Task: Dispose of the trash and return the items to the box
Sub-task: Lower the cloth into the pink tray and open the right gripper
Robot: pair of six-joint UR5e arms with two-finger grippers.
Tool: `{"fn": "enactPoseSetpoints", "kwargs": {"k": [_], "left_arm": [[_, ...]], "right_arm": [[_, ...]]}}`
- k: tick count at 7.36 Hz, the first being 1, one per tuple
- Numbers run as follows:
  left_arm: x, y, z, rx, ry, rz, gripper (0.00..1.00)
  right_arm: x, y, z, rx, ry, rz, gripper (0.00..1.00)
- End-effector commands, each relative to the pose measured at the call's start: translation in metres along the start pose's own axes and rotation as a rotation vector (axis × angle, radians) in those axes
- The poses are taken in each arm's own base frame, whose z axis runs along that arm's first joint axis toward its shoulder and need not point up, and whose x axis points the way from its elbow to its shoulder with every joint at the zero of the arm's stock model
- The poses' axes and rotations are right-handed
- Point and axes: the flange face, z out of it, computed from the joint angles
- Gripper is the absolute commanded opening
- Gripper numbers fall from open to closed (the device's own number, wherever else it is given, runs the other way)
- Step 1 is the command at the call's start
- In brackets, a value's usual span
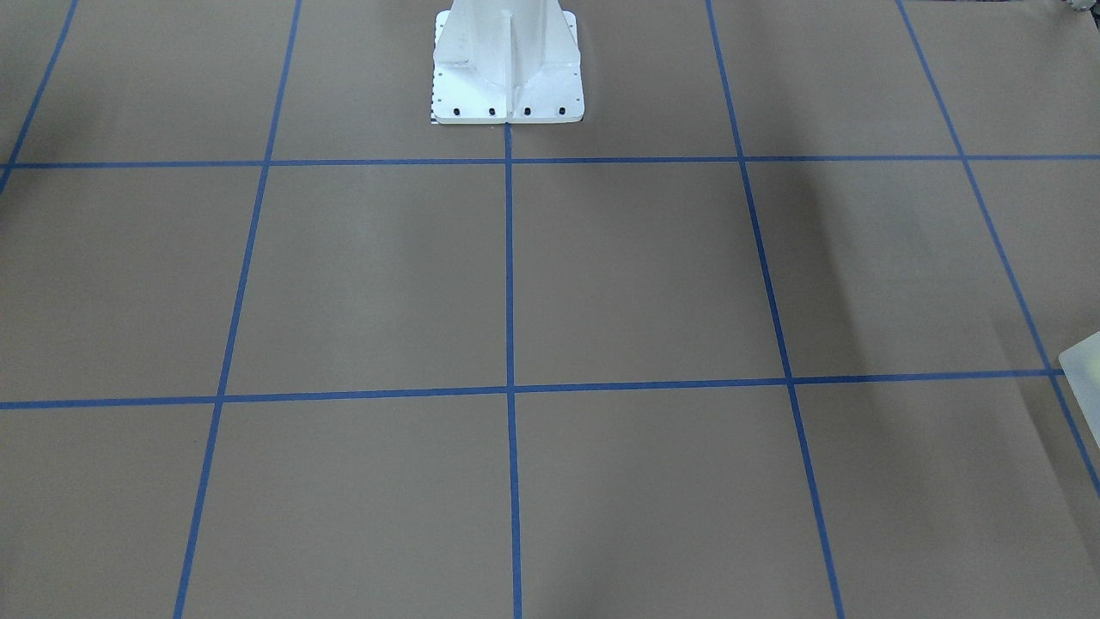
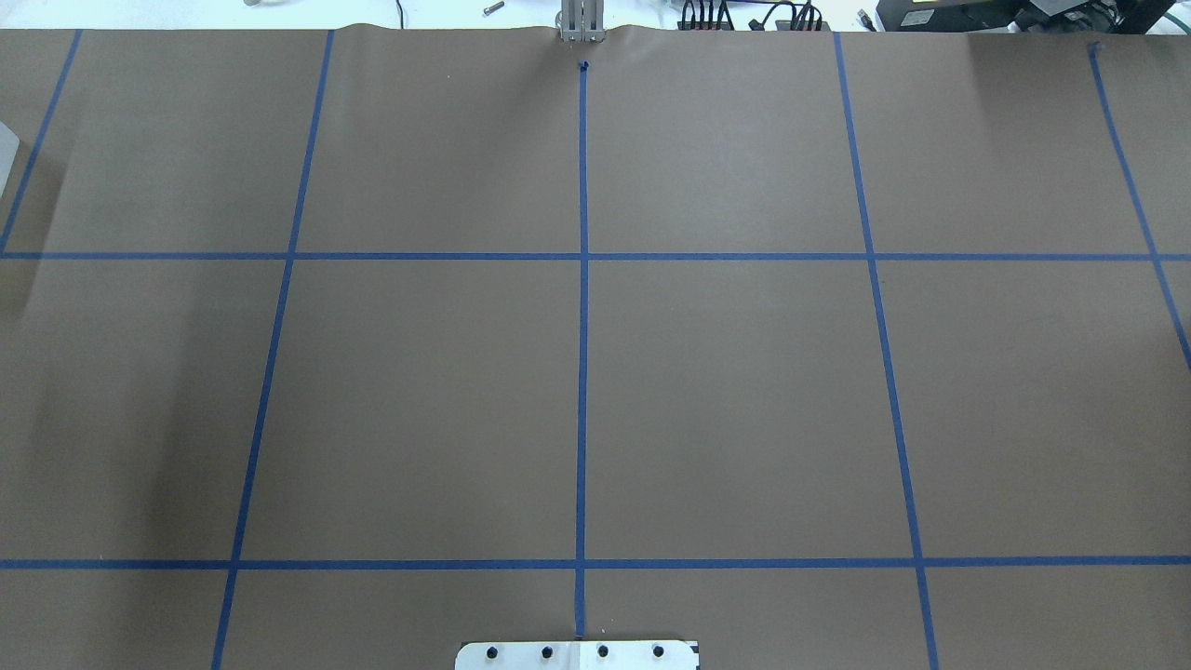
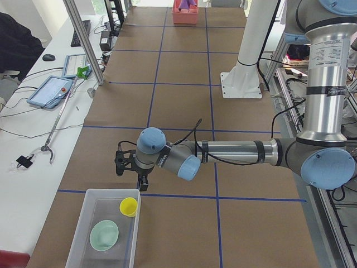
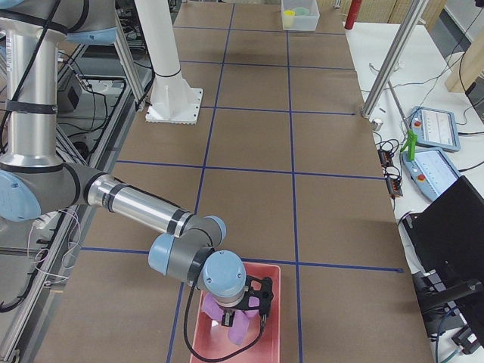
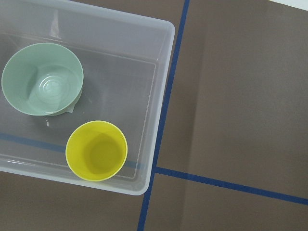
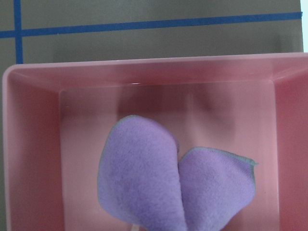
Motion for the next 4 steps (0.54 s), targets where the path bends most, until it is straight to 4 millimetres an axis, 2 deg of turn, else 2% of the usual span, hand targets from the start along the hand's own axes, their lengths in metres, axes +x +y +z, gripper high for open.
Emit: {"fn": "enactPoseSetpoints", "kwargs": {"k": [1, 2, 3, 4], "left_arm": [[0.0020, -0.0020, -0.0007, 0.003, 0.001, 0.004, 0.99], [0.0020, -0.0020, -0.0007, 0.003, 0.001, 0.003, 0.99], [0.0020, -0.0020, -0.0007, 0.003, 0.001, 0.004, 0.99], [0.0029, -0.0026, -0.0009, 0.003, 0.003, 0.009, 0.99]], "right_arm": [[0.0014, -0.0156, -0.0014, -0.014, 0.043, -0.012, 0.02], [0.0045, -0.0167, 0.0066, -0.032, 0.048, -0.008, 0.52], [0.0036, -0.0202, 0.0051, -0.027, 0.047, -0.014, 1.00], [0.0012, -0.0245, 0.0015, -0.020, 0.047, -0.026, 1.00]]}}
